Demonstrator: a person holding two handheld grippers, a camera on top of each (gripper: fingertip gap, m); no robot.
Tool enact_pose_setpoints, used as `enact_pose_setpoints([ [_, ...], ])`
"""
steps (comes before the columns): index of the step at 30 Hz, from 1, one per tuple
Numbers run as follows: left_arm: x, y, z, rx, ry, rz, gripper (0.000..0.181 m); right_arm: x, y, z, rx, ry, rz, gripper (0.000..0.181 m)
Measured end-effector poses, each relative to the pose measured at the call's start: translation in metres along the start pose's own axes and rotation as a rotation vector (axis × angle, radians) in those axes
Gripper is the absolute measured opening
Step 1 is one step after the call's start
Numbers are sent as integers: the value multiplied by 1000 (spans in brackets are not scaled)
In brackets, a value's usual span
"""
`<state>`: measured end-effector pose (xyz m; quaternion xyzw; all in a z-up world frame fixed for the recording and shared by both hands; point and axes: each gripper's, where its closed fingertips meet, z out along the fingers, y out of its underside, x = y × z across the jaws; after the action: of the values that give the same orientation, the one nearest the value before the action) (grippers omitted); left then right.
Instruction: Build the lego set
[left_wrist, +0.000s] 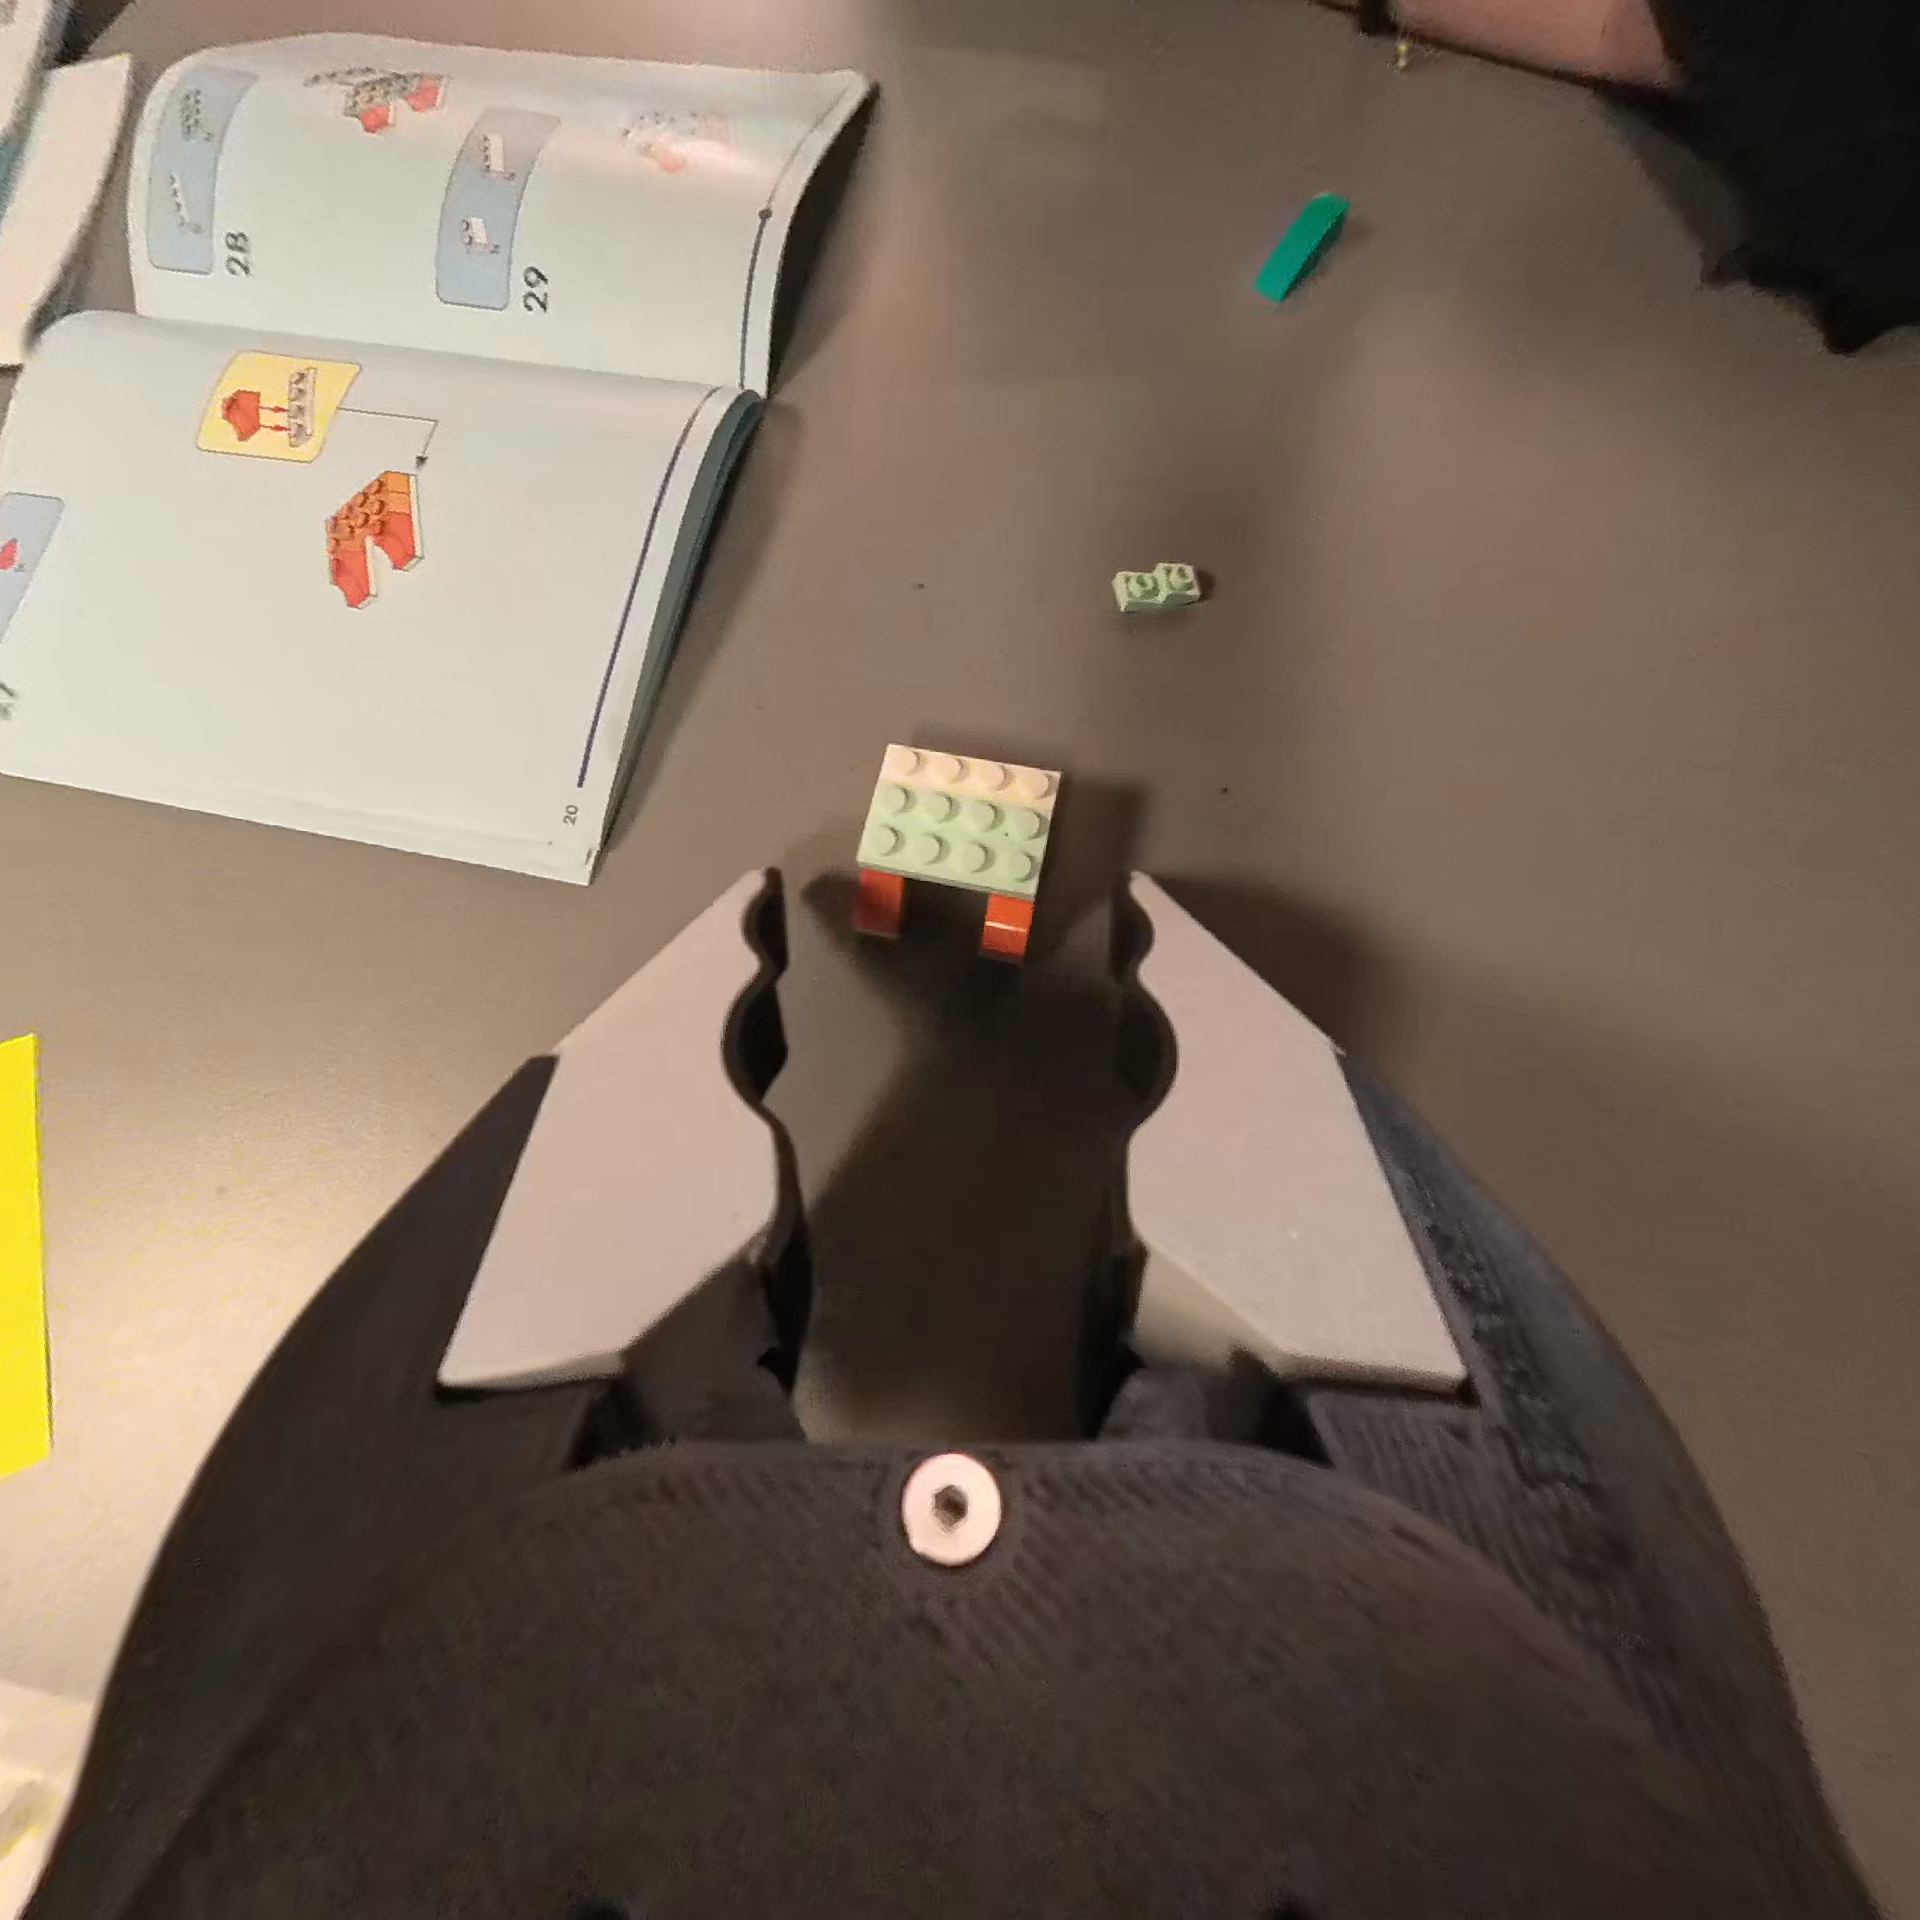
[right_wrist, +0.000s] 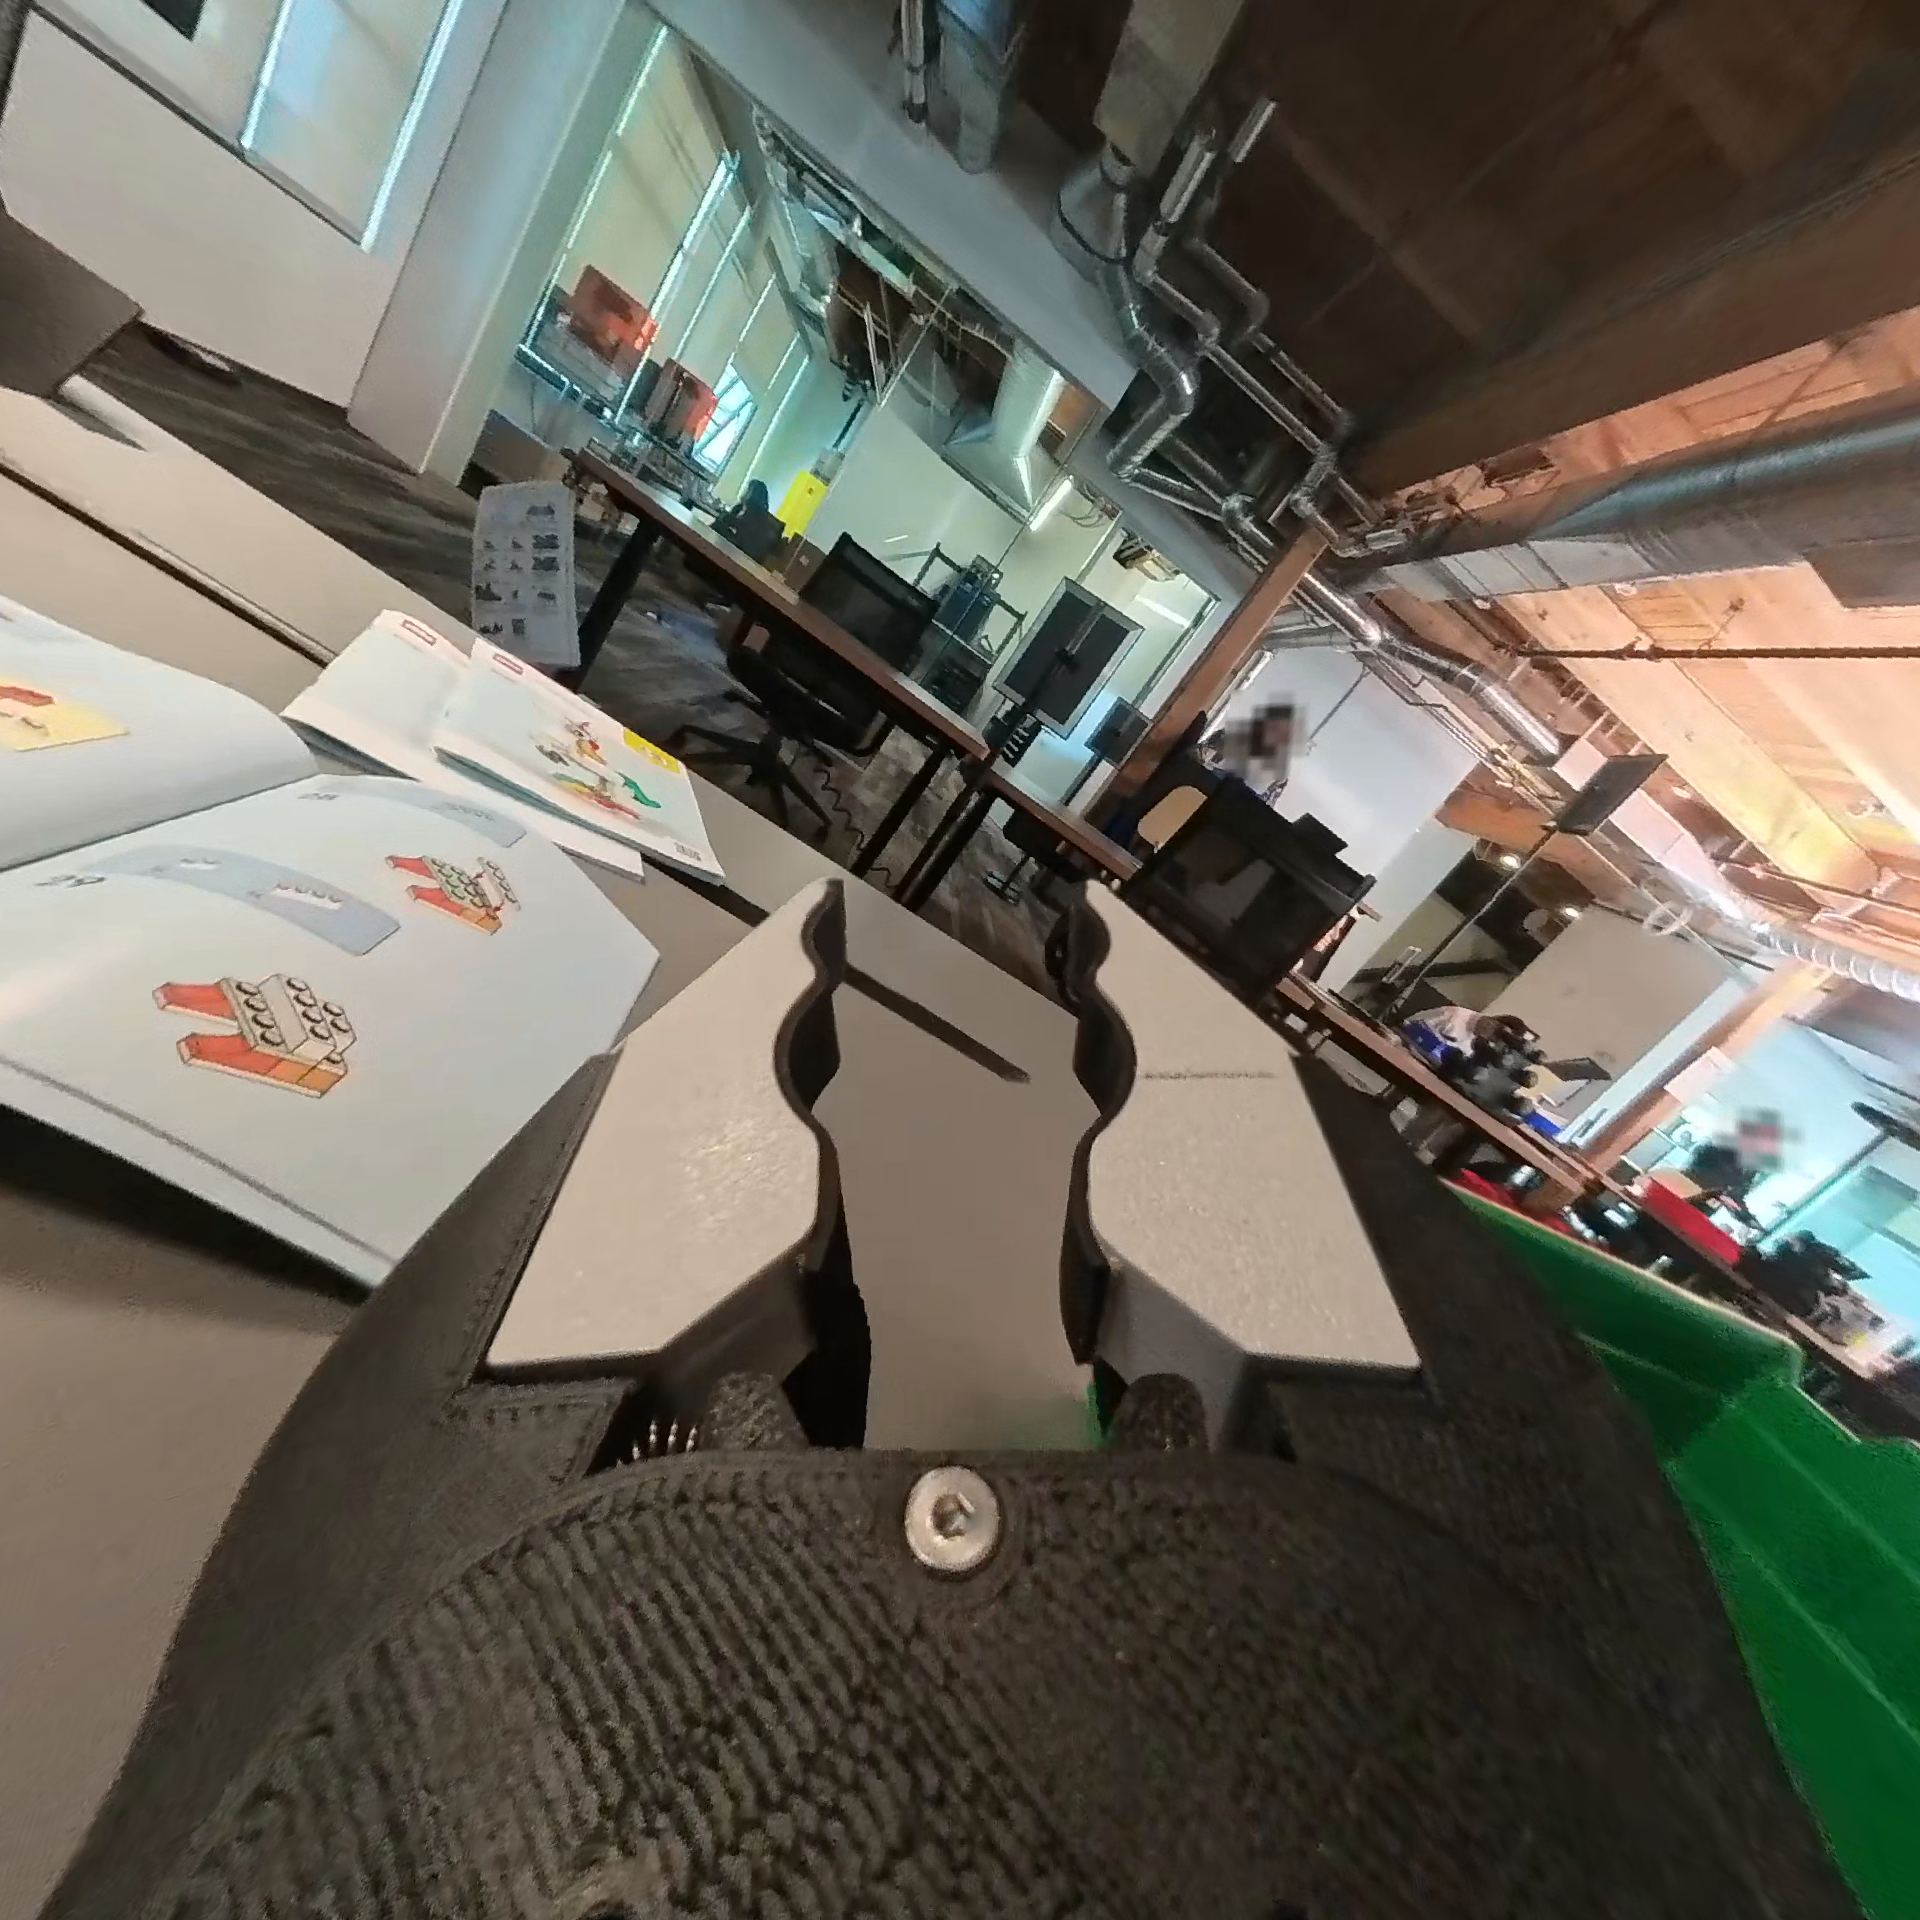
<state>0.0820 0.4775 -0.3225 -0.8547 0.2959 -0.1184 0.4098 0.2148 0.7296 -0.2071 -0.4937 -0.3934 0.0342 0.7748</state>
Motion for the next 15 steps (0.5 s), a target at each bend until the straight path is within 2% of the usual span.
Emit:
enact_pose_setpoints([
  [1,-1,-2,-2,15,-16,1,65,0,-1,1,7,-2,3,40],
  [10,1,-17,-21,182,32,-89,70,-5,-18,-11,103,-73,115,29],
  [13,11,-14,-19,155,124,-137,83,-5,-15,-8,93,-74,122,28],
  [15,15,-11,-17,127,155,-136,85,-5,-13,-7,84,-76,125,27],
])
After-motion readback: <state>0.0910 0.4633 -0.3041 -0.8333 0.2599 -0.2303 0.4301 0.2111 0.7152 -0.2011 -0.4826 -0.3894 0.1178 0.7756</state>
